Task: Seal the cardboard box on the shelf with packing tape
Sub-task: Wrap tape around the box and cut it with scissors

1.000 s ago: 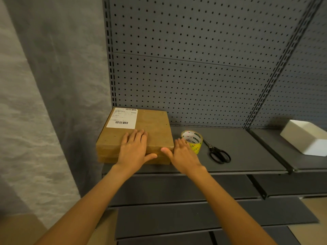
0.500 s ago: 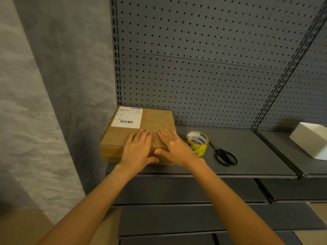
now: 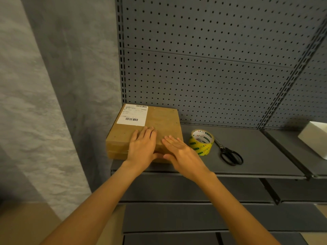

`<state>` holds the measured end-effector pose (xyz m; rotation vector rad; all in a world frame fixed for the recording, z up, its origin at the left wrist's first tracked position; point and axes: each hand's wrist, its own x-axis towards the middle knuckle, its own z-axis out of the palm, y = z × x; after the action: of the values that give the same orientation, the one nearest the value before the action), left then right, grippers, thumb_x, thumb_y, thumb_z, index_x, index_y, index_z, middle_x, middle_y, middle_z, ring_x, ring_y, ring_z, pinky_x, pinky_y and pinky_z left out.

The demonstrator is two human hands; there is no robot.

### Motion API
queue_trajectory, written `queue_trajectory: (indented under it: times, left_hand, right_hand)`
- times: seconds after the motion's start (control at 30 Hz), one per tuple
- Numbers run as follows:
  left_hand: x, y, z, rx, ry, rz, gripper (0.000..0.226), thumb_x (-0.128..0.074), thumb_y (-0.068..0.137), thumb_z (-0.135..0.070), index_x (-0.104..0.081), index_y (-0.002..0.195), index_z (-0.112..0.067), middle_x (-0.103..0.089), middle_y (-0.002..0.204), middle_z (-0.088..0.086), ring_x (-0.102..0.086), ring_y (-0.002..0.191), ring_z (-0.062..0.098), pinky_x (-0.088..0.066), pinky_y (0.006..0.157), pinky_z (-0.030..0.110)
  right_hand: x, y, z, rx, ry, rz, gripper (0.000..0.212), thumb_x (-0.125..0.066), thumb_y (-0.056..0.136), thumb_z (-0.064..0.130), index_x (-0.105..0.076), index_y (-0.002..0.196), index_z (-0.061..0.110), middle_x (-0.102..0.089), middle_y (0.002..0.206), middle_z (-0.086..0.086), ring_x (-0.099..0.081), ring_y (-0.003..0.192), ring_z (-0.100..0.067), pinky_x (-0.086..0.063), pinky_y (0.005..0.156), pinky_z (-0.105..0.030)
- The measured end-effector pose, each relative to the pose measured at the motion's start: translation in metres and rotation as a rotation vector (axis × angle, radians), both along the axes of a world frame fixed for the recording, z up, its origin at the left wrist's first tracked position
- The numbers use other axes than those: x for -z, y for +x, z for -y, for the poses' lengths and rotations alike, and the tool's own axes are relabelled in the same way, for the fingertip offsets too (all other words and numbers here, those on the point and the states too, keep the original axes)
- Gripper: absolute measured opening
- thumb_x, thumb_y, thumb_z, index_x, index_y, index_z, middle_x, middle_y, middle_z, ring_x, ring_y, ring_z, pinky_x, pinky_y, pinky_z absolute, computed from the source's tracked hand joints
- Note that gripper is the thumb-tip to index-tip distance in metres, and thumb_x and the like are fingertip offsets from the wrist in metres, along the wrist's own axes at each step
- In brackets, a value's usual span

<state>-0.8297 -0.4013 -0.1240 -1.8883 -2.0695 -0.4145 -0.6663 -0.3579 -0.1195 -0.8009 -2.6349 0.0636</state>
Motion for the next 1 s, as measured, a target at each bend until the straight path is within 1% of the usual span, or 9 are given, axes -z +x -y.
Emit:
queue_trajectory:
  times: [0.13,0.2,0.27,0.33,0.5,0.6,0.8,0.9,1.0]
  left_hand:
    - [-0.001,-0.003,0.001,0.019,-0.037,0.004,0.097,-0.062,0.073,-0.064,-0.026,0.146,-0.011,-0.029,0.153,0.005,-0.022,0.143,0.022,-0.015,0.115,0.042]
    - [-0.001,-0.004,0.001,0.026,-0.045,0.012,0.098,-0.061,0.074,-0.065,-0.023,0.147,-0.012,-0.026,0.154,0.005,-0.02,0.144,0.021,-0.013,0.116,0.041]
    - [0.0,-0.004,0.002,0.027,-0.039,0.009,0.097,-0.061,0.074,-0.065,-0.024,0.147,-0.012,-0.027,0.154,0.005,-0.02,0.143,0.021,-0.013,0.116,0.041]
    - [0.001,-0.003,0.002,0.018,-0.029,0.009,0.097,-0.061,0.073,-0.065,-0.026,0.146,-0.012,-0.028,0.153,0.005,-0.021,0.143,0.021,-0.014,0.115,0.04]
    - [0.001,-0.001,0.0,0.003,-0.034,0.013,0.096,-0.061,0.074,-0.065,-0.024,0.146,-0.013,-0.027,0.154,0.003,-0.02,0.143,0.021,-0.014,0.115,0.04]
    - [0.003,-0.002,0.0,0.003,-0.018,0.016,0.096,-0.063,0.073,-0.064,-0.026,0.146,-0.013,-0.029,0.153,0.004,-0.022,0.143,0.021,-0.015,0.115,0.041]
    - [0.004,-0.004,0.0,0.014,-0.015,0.008,0.097,-0.065,0.07,-0.064,-0.031,0.144,-0.011,-0.034,0.15,0.007,-0.027,0.141,0.023,-0.017,0.114,0.041]
    - [0.004,-0.005,0.002,0.017,-0.003,0.002,0.098,-0.068,0.067,-0.064,-0.035,0.142,-0.009,-0.039,0.148,0.008,-0.032,0.139,0.025,-0.021,0.113,0.043]
    - [0.003,-0.004,0.003,0.021,-0.016,0.001,0.099,-0.066,0.069,-0.065,-0.032,0.144,-0.01,-0.036,0.149,0.007,-0.029,0.14,0.024,-0.019,0.114,0.042]
  right_hand:
    - [-0.024,-0.002,-0.005,0.037,-0.166,-0.059,0.051,-0.046,0.098,0.037,-0.038,0.143,0.015,-0.033,0.151,0.001,-0.02,0.144,-0.012,-0.019,0.118,-0.031]
    - [-0.034,-0.011,-0.013,0.097,-0.216,-0.094,0.052,-0.042,0.099,0.04,-0.037,0.144,0.015,-0.031,0.152,0.002,-0.016,0.144,-0.011,-0.023,0.116,-0.034]
    - [-0.035,-0.02,-0.018,0.116,-0.237,-0.046,0.05,-0.037,0.1,0.039,-0.038,0.144,0.014,-0.033,0.152,0.0,-0.018,0.144,-0.012,-0.024,0.115,-0.034]
    - [-0.027,-0.024,-0.017,0.107,-0.218,0.019,0.05,-0.036,0.101,0.037,-0.037,0.144,0.011,-0.034,0.152,-0.004,-0.021,0.144,-0.015,-0.021,0.114,-0.031]
    - [-0.01,-0.023,-0.02,0.074,-0.105,0.015,0.056,-0.041,0.099,0.037,-0.034,0.144,0.006,-0.034,0.151,-0.009,-0.024,0.143,-0.018,-0.013,0.116,-0.026]
    - [-0.008,-0.022,-0.022,0.067,-0.077,0.047,0.06,-0.041,0.097,0.04,-0.031,0.145,0.007,-0.032,0.152,-0.01,-0.023,0.144,-0.018,-0.012,0.117,-0.027]
    - [-0.005,-0.017,-0.026,0.032,-0.007,0.152,0.069,-0.048,0.094,0.042,-0.022,0.148,0.007,-0.022,0.156,-0.01,-0.016,0.146,-0.018,-0.003,0.115,-0.023]
    - [-0.006,-0.014,-0.025,0.018,0.014,0.214,0.078,-0.054,0.091,0.041,-0.017,0.15,0.006,-0.018,0.157,-0.01,-0.013,0.146,-0.019,-0.004,0.118,-0.027]
    - [-0.01,-0.013,-0.024,-0.001,0.023,0.261,0.083,-0.057,0.089,0.041,-0.011,0.15,0.007,-0.013,0.158,-0.009,-0.008,0.147,-0.019,-0.003,0.119,-0.028]
